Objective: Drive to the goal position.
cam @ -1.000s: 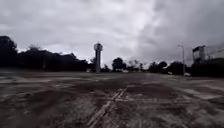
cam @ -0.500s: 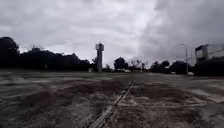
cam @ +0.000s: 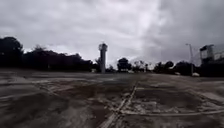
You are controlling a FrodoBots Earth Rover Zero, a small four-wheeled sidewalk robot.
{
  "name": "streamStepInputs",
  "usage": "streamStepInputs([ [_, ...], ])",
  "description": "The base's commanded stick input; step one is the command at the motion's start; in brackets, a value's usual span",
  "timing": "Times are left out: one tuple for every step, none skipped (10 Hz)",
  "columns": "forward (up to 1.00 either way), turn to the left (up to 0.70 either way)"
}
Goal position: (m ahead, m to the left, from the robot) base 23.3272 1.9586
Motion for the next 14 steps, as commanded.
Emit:
streamStepInputs([
  [0.70, 0.00],
  [0.70, 0.00],
  [0.70, 0.00],
  [0.70, 0.00],
  [0.70, 0.26],
  [0.70, 0.35],
  [0.70, 0.35],
  [0.70, 0.35],
  [0.70, 0.27],
  [0.70, 0.00],
  [0.70, 0.00],
  [0.70, 0.00],
  [0.70, 0.00],
  [0.70, 0.00],
])
